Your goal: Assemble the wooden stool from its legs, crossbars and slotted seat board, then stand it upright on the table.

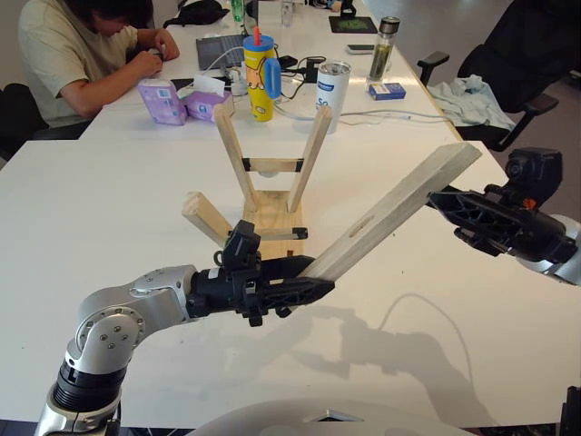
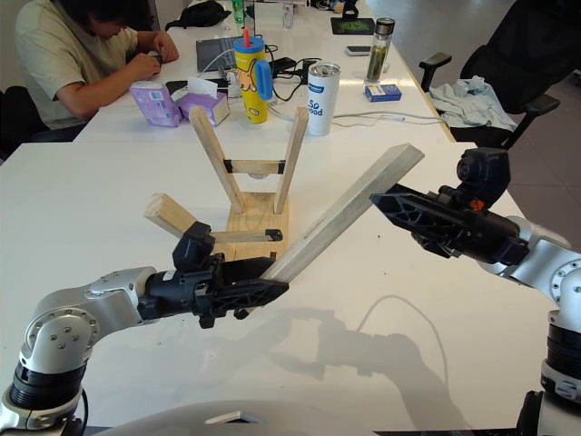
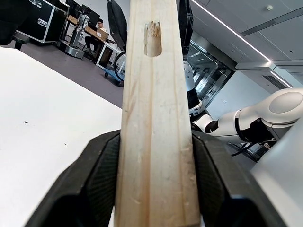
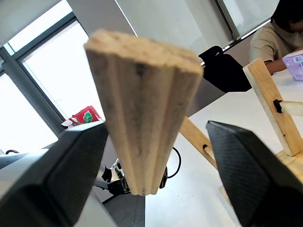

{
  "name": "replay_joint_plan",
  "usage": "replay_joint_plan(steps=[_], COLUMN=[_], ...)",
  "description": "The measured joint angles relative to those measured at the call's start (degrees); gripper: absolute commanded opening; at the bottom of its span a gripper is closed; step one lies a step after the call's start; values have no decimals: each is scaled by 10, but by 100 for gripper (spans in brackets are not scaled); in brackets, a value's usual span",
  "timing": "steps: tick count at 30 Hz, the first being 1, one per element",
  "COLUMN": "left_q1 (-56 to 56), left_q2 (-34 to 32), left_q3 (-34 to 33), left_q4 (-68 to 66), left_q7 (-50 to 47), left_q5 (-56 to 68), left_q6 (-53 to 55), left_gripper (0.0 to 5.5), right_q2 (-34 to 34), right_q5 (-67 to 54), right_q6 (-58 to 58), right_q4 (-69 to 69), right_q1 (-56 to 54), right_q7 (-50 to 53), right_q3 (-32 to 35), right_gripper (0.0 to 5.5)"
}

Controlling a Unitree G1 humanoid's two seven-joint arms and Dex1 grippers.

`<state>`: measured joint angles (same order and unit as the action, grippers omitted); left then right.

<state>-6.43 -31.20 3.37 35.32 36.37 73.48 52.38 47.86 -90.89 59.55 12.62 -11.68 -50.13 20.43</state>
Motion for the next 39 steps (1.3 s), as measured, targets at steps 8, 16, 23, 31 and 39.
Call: replay_joint_plan(steps=[8,16,23,31,39], left_q1=[-3,8,8,57,62], left_q2=[-11,-12,-3,-11,-31], left_q3=[10,16,-4,9,124], left_q4=[-10,-11,-25,-36,-96], left_q7=[21,40,15,0,29], left_q5=[-17,-38,-38,-127,-373], left_q6=[1,-7,-18,-43,-160], left_gripper=[207,207,345,360,360], right_q2=[-4,-3,-4,8,-41], right_q5=[-46,-39,9,194,359], right_q6=[45,61,57,-9,-137], right_q4=[-15,-20,-20,-81,-171], right_q1=[-9,-10,-10,-46,-138], right_q7=[-1,1,-13,-104,-178], right_q3=[-12,-12,-16,-63,-145], right_gripper=[247,212,207,206,206])
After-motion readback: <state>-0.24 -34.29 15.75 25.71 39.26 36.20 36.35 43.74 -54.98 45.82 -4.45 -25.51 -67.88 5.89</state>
